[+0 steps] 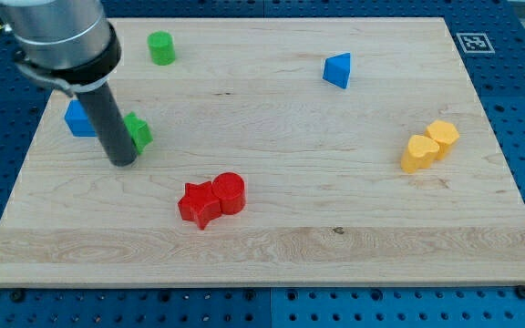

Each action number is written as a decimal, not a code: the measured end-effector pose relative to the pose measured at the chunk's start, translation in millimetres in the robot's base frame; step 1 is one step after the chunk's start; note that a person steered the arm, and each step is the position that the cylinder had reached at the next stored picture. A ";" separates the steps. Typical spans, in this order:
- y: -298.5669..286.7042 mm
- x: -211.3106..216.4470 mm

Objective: Slide the green star to the green circle

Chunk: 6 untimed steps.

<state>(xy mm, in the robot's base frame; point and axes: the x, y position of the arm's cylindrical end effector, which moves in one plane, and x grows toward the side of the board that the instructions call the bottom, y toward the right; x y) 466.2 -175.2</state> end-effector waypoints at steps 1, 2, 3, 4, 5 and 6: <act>0.0 -15.6; 0.0 -32.1; 0.0 -47.6; 0.0 -67.5; 5.7 -92.3; 14.1 -109.9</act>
<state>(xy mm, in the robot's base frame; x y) 356.3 -161.0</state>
